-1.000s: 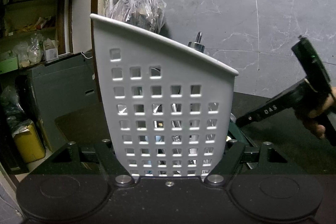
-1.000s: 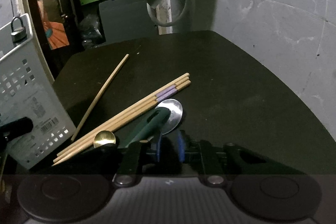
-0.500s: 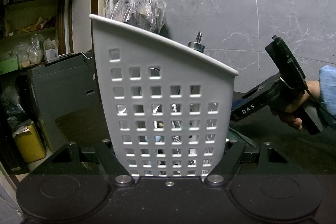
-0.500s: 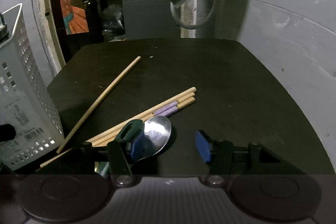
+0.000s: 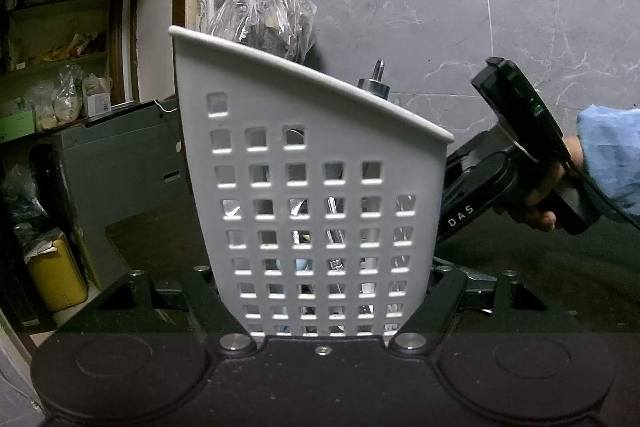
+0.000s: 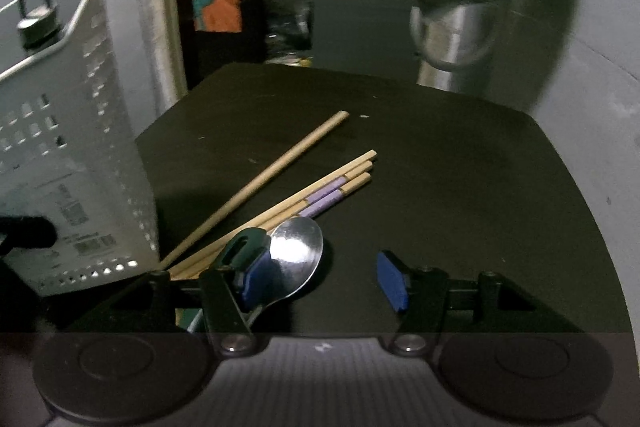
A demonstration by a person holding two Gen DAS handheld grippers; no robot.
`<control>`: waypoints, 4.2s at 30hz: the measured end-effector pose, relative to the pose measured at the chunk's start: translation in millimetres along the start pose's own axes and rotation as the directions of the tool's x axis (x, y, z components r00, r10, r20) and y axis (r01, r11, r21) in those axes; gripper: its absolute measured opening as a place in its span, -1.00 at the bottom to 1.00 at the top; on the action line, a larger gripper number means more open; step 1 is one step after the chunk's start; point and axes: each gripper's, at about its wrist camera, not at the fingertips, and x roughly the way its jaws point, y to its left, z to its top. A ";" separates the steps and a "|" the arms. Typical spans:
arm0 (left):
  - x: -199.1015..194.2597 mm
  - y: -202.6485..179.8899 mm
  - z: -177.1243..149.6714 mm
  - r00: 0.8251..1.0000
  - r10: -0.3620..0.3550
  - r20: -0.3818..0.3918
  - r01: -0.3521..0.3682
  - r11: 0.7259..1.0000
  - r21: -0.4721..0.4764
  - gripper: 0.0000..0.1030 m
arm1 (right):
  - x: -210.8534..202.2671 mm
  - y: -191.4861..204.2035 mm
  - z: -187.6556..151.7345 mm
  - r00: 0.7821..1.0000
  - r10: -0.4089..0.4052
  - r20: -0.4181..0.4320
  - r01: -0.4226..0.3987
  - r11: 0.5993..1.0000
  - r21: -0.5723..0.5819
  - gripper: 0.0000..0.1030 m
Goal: Organize utensils
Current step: 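Grasp the second silver spoon with the right gripper, then lift the silver spoon with the right gripper and carry it above the caddy, then open the right gripper to release the spoon into the caddy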
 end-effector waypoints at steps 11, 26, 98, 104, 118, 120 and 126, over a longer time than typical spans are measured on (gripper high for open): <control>0.5 0.1 -0.2 1.000 -0.001 0.001 0.001 1.000 -0.001 0.49 | 6.1 12.5 14.7 0.993 0.114 -0.034 -0.117 0.990 -0.076 -0.06; 1.3 1.9 -0.1 1.000 -0.003 0.000 0.003 1.000 0.001 0.48 | -10.4 45.0 7.0 0.986 -0.158 -0.044 0.159 0.987 0.007 -0.24; 5.7 0.5 -0.2 1.000 0.003 -0.006 -0.003 1.000 -0.014 0.49 | -169.8 199.0 74.8 0.659 -0.055 0.750 0.313 0.927 -0.206 -0.25; 5.9 0.5 0.1 1.000 0.003 -0.006 -0.003 1.000 -0.014 0.49 | -148.1 191.1 75.0 0.705 -0.021 0.708 0.202 0.964 -0.173 -0.25; 6.0 -0.1 0.9 1.000 0.004 -0.010 -0.004 1.000 -0.017 0.49 | -118.8 171.6 51.4 0.799 -0.007 0.601 0.090 0.990 -0.107 -0.24; 6.4 -0.1 0.8 1.000 0.004 -0.010 -0.004 1.000 -0.016 0.49 | -115.9 170.9 49.0 0.808 -0.005 0.589 0.083 0.991 -0.104 -0.23; 6.8 0.4 1.1 1.000 0.003 -0.013 -0.003 1.000 -0.020 0.49 | -114.0 168.4 43.0 0.819 0.002 0.574 0.064 0.993 -0.095 0.07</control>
